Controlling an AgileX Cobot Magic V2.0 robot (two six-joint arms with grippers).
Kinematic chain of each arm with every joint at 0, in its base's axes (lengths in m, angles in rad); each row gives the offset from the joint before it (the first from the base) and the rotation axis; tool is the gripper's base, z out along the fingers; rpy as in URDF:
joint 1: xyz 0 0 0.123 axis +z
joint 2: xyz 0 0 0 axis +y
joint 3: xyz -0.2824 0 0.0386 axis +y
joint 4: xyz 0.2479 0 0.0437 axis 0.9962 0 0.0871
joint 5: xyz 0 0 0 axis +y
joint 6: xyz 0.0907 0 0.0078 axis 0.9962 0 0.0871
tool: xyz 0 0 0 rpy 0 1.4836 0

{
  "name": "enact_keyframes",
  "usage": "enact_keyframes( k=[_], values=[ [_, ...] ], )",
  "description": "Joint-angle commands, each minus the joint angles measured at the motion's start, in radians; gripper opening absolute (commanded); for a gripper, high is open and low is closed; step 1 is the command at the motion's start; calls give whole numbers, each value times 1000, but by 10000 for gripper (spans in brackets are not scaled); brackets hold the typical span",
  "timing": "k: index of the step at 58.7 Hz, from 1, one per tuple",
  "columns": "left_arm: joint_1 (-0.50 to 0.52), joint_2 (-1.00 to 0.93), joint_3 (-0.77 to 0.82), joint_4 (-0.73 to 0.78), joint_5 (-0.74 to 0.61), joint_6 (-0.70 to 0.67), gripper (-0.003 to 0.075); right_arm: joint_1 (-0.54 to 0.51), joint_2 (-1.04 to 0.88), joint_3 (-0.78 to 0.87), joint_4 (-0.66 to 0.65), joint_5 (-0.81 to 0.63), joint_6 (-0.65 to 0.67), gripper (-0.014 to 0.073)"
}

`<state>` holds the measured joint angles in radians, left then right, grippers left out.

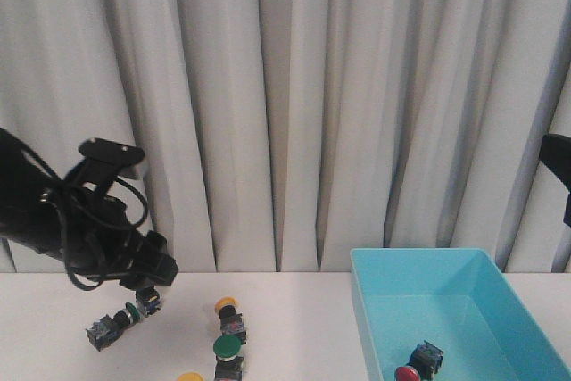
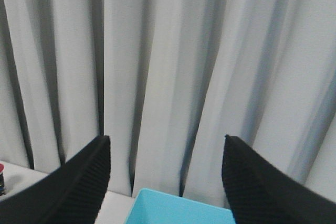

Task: Pick red and yellow buttons and place in box
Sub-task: 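Lower the left gripper over the yellow button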

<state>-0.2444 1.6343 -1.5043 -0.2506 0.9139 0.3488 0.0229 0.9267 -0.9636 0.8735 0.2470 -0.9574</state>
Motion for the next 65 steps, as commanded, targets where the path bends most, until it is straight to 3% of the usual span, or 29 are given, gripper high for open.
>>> enact_keyframes(
  k=[1,9,31,65],
  values=[
    [2,23,-73,-21,48,-18,504,0,-8,-30,2,-16,3,467],
    [2,109,-102,-18,111,-18,504,0,-8,-27,3,-4,7,467],
    [1,263,-106,24,93,-19,504,0,-8,-27,3,22,8,467],
    [-72,341,-110,68,74,29,504,0,-8,-27,3,30,22,467]
  ],
)
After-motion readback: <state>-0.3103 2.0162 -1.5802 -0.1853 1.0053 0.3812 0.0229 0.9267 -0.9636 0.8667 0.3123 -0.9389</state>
